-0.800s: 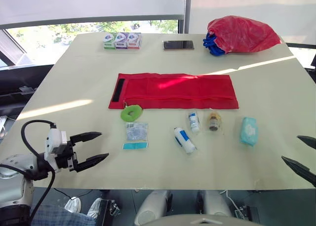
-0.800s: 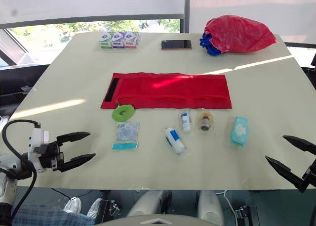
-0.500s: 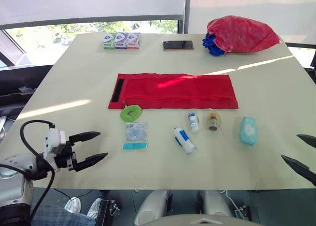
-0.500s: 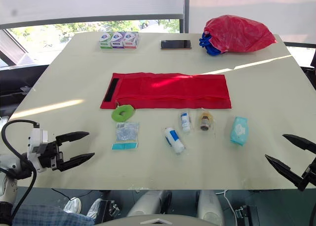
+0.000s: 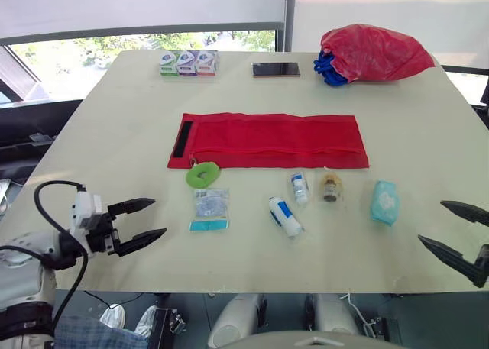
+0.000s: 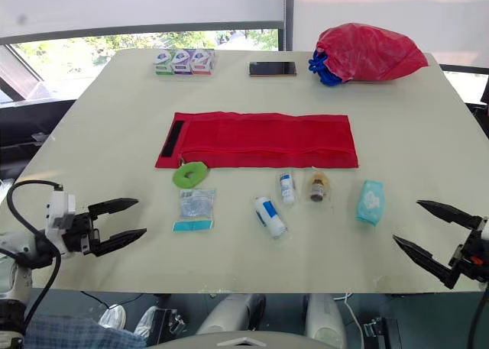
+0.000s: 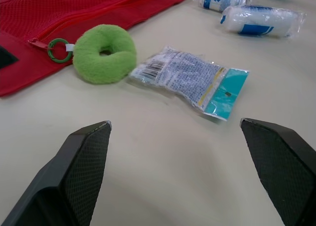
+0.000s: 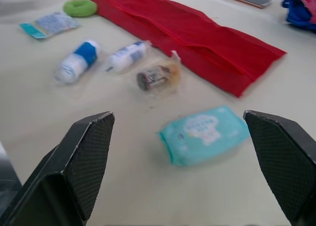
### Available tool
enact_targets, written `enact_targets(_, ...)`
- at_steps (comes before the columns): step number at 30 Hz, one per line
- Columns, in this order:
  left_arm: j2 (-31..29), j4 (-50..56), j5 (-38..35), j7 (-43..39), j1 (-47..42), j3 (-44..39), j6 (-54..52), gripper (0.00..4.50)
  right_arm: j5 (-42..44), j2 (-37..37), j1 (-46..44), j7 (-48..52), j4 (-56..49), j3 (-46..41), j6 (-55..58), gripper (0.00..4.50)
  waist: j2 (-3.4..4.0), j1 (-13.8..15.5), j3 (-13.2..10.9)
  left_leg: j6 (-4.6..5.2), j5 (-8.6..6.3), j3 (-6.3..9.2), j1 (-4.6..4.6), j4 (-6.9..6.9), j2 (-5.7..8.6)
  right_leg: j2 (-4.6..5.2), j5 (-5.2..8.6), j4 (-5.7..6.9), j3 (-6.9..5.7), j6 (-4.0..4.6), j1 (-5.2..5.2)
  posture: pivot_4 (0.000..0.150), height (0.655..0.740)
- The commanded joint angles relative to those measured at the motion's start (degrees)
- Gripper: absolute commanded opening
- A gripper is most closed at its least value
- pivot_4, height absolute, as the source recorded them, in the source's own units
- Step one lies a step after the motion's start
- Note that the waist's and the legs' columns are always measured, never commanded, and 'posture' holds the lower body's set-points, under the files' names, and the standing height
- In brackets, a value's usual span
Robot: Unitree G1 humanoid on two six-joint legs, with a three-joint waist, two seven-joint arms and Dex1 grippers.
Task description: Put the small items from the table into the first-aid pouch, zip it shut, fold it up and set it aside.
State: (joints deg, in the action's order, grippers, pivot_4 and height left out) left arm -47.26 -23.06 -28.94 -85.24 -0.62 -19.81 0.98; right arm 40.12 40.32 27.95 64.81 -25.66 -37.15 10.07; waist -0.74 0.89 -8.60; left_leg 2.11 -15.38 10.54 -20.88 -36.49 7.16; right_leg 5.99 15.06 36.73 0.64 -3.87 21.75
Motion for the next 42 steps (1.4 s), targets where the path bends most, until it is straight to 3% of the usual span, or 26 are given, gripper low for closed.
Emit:
enact_targets(1,-1.03,4.76,0.79,3.86,-1.79,1.83,-5.30,4.50,3.83,0.75,-2.19,-3.03,-7.71,2.36,2.72,4.46,-0.04,0.00,-0.02,0.00,0.00,0.01,0.00,0.00,0.00,0.00,0.00,0.00,-0.01,0.00,0.00,0.150,0.7400)
enact_targets(13,-0.98,21.07,1.01,13.82,-7.59,14.60,-32.89,4.50,5.49,1.58,-12.70,-12.62,-18.76,12.73,8.24,4.46,-0.13,0.02,-0.09,0.01,-0.01,0.01,-0.02,0.01,-0.02,-0.04,-0.01,-0.01,0.00,0.00,0.02,0.150,0.7400)
enact_targets(23,-1.12,22.56,-2.98,15.21,-10.18,14.26,-42.79,4.50,4.56,2.52,-15.08,-16.31,-21.03,14.57,9.86,4.46,-0.17,0.04,-0.08,0.01,0.00,0.00,-0.02,0.01,-0.02,-0.05,-0.01,-0.01,0.01,-0.01,0.03,0.150,0.7400)
enact_targets(26,-0.59,22.45,-4.17,16.17,-10.76,13.34,-44.01,3.62,4.19,2.73,-15.28,-16.45,-20.70,14.78,9.75,4.50,-0.18,0.02,-0.10,0.01,0.00,0.00,-0.02,0.01,-0.02,-0.05,-0.01,-0.01,0.01,0.00,0.03,0.150,0.7400)
enact_targets(34,-0.37,24.98,-6.71,17.84,-10.29,12.23,-46.43,0.14,4.11,2.97,-16.22,-16.74,-20.16,14.95,10.06,4.50,-0.20,0.03,-0.11,0.00,0.00,0.01,-0.02,0.01,-0.02,-0.05,-0.01,-0.01,0.01,0.00,0.03,0.150,0.7400)
enact_targets(42,1.87,28.27,-14.02,21.55,-12.05,6.46,-51.37,0.06,6.33,1.71,-18.80,-19.96,-20.42,16.69,12.20,4.50,-0.23,0.02,-0.13,0.00,0.00,0.01,-0.03,0.01,-0.03,-0.05,-0.01,-0.01,0.01,0.00,0.04,0.150,0.7400)
